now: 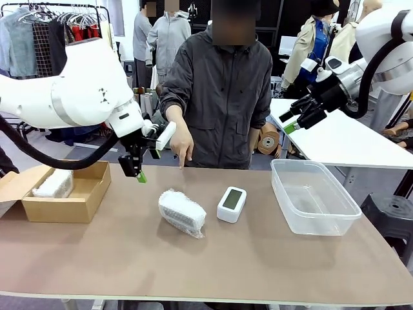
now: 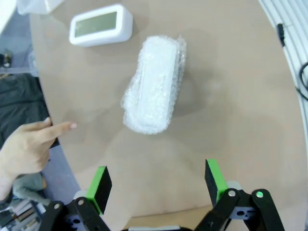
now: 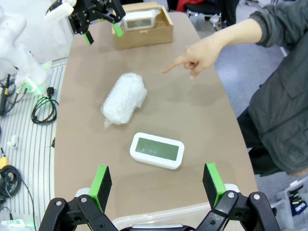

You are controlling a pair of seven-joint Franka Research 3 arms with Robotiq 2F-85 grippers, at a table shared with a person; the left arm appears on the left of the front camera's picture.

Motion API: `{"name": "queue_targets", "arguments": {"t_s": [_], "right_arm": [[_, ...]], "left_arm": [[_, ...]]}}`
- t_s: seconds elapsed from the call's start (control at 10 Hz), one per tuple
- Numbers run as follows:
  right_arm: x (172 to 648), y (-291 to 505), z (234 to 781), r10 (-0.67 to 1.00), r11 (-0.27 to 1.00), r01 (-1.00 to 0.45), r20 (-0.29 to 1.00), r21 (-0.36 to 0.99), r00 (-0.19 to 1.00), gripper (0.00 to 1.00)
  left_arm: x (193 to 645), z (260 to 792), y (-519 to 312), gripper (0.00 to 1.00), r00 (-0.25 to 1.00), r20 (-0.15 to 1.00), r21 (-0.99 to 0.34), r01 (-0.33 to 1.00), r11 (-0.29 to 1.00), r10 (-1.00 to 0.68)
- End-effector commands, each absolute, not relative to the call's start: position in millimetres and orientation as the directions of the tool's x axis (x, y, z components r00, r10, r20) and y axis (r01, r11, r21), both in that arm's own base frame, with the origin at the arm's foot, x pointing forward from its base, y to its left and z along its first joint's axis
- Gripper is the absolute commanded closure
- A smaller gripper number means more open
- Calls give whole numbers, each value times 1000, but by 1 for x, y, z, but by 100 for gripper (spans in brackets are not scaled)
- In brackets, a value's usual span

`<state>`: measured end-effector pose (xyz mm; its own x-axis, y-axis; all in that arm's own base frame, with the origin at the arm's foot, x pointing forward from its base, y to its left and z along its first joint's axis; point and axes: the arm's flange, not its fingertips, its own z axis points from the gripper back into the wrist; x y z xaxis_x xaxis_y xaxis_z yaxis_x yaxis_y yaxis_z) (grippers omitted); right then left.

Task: Separate and place wrapped and unwrapped clocks.
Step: Pick up the Digital clock indicated by the person.

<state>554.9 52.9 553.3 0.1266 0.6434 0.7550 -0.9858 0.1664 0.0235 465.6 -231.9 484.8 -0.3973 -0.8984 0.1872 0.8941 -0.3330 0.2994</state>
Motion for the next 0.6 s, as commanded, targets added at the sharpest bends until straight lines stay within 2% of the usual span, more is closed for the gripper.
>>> {"name": "queue_targets", "arguments": {"t_s": [0.0,0.4,0.5], "right_arm": [[555,53,555,644,168,-986,755,17,123,0],[555,53,555,644,168,-986,755,17,123,0],[555,53,555,644,168,-986,755,17,123,0]], "left_arm": [[471,472,-262,0,-439,110,287,873,-394,-892],[479,455,-311,0,-534,56,235,828,-508,-844],[477,442,-325,0,-553,74,222,820,-527,-830]]}}
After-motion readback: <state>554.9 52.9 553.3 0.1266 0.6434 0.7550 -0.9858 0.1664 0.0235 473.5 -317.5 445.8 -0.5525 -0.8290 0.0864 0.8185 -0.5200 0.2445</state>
